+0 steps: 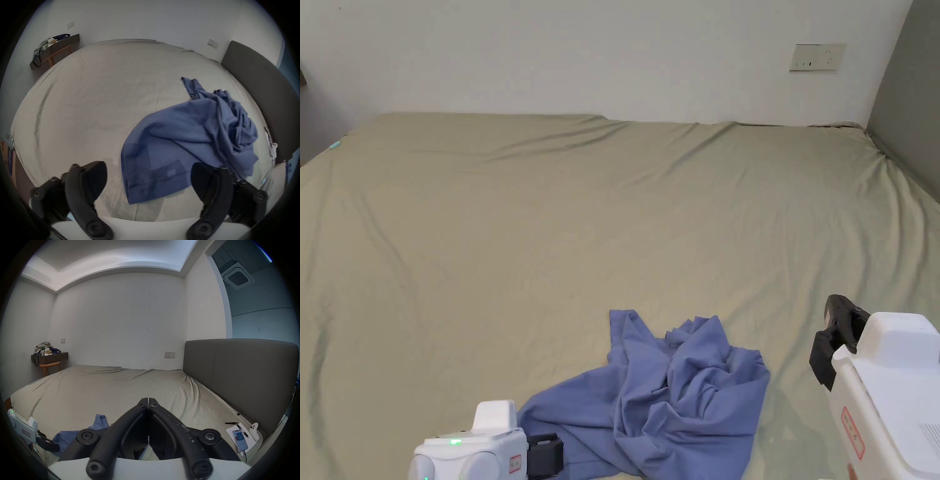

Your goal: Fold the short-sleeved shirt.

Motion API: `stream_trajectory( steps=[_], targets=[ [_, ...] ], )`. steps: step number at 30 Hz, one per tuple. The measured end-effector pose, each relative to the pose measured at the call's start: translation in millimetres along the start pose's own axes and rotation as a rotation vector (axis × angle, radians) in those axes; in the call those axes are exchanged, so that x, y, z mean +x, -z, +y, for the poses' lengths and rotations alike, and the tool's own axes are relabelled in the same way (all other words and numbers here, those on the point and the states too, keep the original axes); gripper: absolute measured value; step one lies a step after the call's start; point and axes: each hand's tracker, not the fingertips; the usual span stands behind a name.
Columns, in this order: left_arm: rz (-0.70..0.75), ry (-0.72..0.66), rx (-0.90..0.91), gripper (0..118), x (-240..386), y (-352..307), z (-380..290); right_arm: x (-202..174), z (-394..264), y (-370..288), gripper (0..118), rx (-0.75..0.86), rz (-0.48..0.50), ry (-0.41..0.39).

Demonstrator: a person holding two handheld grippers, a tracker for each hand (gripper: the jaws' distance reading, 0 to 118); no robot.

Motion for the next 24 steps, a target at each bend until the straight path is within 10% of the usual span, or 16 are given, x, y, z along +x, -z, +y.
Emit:
stream_trajectory(
  steps=[10,17,20,24],
  targets=[
    [-0.033,0.043,-0.007,4,17,16,-14,6,-21,24,2,-0.092,0.009,-0.002],
    [-0.099,0.057,0.184,3,15,-22,-11,11,-49,101,28,-0.332,0.054,-0.014],
    [-0.145,0.028,0.221,3,7,-33,-5,11,-64,150,79,-0.465,0.097,0.017],
    [-0.175,0.004,0.237,2,1,-35,6,6,-89,212,96,-0.646,0.108,0.025]
  ],
)
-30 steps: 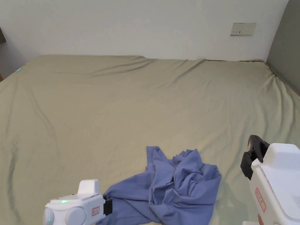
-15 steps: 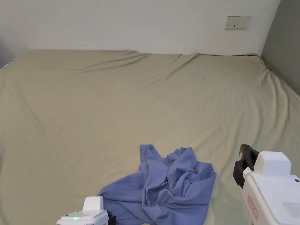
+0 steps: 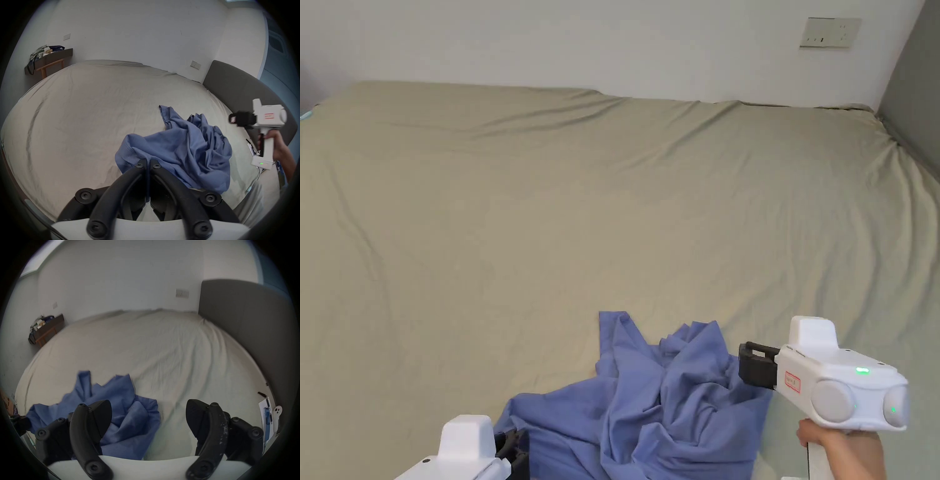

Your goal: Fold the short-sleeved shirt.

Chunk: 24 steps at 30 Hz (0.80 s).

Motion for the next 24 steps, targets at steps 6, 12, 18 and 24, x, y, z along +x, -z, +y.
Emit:
stream_trajectory(
  steps=[6,12,18,24],
  targets=[
    [-0.018,0.013,0.0,2,-2,10,7,-3,-1,75,79,-0.23,0.019,-0.02],
    [-0.032,0.007,0.0,2,-4,10,8,-26,-9,47,12,-0.223,0.039,-0.019],
    [-0.049,0.007,0.028,2,-2,1,20,-12,12,-3,12,-0.042,0.043,-0.081],
    [-0.043,0.006,0.156,2,-1,-13,72,15,66,-67,12,0.153,0.067,-0.067]
  ],
)
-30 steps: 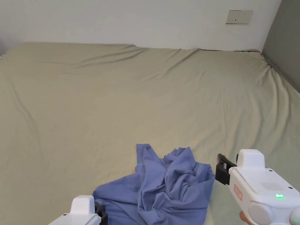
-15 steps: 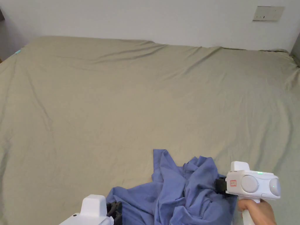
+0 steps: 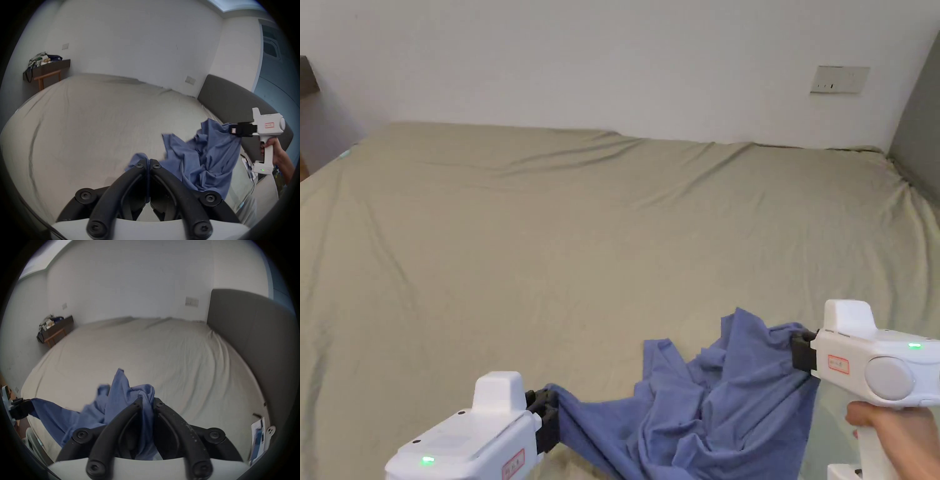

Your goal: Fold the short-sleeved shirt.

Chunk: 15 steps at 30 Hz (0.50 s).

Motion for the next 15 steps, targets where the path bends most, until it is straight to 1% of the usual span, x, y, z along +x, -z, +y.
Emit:
stream_trajectory(
  steps=[5,7,8,10,13,15],
  targets=[
    [0.021,0.004,0.124,2,-2,-1,75,11,60,-45,12,0.151,-0.049,-0.03],
    [0.026,0.018,0.17,2,-3,1,110,21,85,-55,12,0.193,-0.082,-0.047],
    [0.038,0.033,0.188,2,-4,3,128,19,97,-62,12,0.209,-0.103,-0.051],
    [0.071,0.06,0.221,2,-5,7,166,30,122,-69,12,0.239,-0.112,-0.038],
    [0.1,0.064,0.265,2,-10,16,221,41,157,-77,12,0.286,-0.122,-0.006],
    [0.11,0.048,0.279,2,-16,23,258,47,180,-79,12,0.305,-0.143,-0.01]
  ],
)
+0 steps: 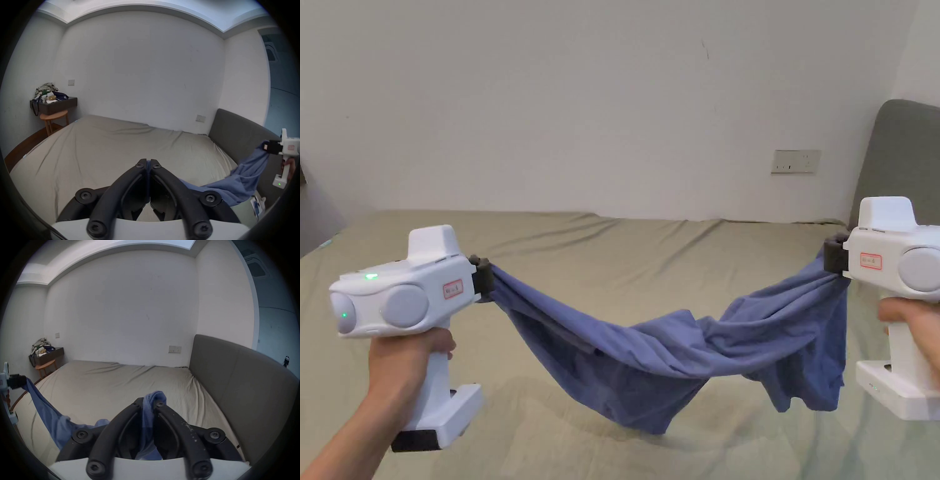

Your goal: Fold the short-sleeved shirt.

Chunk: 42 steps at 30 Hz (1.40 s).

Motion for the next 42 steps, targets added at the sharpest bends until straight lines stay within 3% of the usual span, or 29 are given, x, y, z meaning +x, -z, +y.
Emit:
stream_trajectory(
  steps=[9,13,17,23,30,38,42],
  targets=[
    [0.133,-0.011,0.043,2,-13,61,93,12,58,44,12,0.021,-0.03,0.019],
    [0.182,-0.002,0.059,2,-18,84,110,8,70,69,12,0.015,-0.014,0.054],
    [0.191,-0.049,0.08,2,-28,104,104,-8,63,98,12,0.003,-0.016,0.036],
    [0.247,-0.015,-0.045,2,-58,132,31,-34,-1,147,12,-0.129,0.015,0.025],
    [0.293,-0.035,-0.279,2,-104,125,-107,-61,-142,185,12,-0.371,0.042,0.06],
    [0.32,-0.112,-0.536,2,-155,56,-254,-63,-299,125,12,-0.6,0.042,0.12],
    [0.327,-0.135,-0.546,2,-153,10,-279,-49,-324,85,12,-0.592,0.037,0.263]
  ],
)
